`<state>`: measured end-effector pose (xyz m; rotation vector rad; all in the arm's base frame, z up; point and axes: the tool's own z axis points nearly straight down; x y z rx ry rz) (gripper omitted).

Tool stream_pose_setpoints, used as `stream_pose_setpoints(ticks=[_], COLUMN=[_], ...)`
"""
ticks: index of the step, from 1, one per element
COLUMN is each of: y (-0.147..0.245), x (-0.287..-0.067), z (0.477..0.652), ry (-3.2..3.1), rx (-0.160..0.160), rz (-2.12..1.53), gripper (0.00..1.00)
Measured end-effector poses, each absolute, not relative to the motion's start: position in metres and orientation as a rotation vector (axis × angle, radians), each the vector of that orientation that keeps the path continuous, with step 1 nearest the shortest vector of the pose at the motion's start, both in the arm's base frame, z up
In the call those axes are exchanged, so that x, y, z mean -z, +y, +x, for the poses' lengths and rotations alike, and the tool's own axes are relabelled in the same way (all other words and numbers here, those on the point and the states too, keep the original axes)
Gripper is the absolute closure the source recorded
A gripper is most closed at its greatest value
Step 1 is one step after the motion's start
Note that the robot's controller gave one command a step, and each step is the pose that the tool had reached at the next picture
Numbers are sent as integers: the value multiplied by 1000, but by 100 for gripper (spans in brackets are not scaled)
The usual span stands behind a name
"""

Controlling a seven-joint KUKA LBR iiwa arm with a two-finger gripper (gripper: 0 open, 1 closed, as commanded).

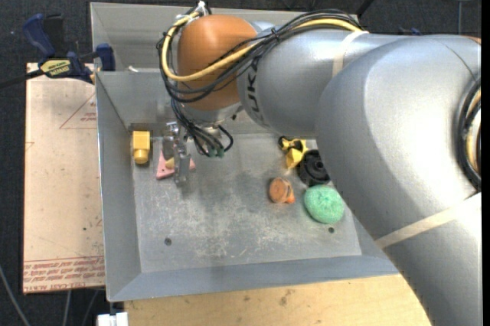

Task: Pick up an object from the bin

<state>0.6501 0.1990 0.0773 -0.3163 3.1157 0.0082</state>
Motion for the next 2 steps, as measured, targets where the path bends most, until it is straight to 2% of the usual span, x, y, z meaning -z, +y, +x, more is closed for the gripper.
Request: stream_pose_setpoints(ticks=[1, 2], y=[199, 184], x=[-77, -208], z=[650, 630], ry=[3116, 3124], rx=[-8, -4], rz=[-316, -294], gripper=[100, 100])
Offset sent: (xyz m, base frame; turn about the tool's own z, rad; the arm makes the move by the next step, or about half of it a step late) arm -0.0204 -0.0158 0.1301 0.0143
